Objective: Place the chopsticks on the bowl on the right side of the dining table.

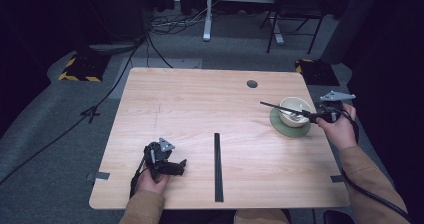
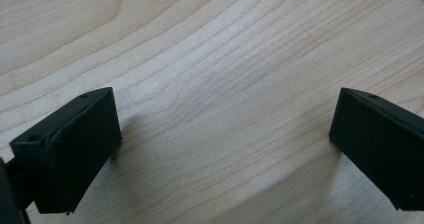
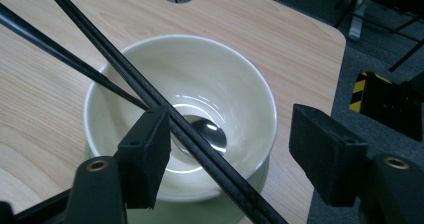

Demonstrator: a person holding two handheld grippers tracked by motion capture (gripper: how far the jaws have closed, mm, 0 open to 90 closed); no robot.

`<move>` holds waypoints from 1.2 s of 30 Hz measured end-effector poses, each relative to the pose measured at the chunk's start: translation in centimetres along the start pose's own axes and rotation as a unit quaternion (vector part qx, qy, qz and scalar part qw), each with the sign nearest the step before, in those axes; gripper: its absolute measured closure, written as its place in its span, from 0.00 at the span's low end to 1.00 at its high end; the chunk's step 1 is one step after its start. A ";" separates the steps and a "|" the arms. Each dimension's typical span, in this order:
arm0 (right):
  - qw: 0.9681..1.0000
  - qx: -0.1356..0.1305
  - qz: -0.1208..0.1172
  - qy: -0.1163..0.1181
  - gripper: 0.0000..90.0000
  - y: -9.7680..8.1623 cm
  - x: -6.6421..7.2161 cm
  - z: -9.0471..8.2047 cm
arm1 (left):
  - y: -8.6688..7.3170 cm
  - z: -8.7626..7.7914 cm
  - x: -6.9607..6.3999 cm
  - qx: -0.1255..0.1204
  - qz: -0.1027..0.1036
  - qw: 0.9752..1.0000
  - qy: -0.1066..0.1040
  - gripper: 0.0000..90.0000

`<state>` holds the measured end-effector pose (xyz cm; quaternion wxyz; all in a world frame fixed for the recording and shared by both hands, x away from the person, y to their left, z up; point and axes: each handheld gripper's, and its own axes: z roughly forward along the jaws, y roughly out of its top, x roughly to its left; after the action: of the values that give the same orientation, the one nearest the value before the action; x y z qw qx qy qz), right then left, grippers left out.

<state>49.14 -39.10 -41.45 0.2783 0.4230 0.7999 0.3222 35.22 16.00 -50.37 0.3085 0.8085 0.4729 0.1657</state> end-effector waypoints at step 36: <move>0.999 -0.014 0.030 -0.043 0.38 0.9 -2.3 0.7 | 0.0 0.0 0.0 0.000 0.000 1.000 0.000 0.00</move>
<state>51.23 -40.42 -40.84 0.3082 0.4564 0.7697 0.3230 35.22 16.00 -50.37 0.3083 0.8086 0.4728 0.1658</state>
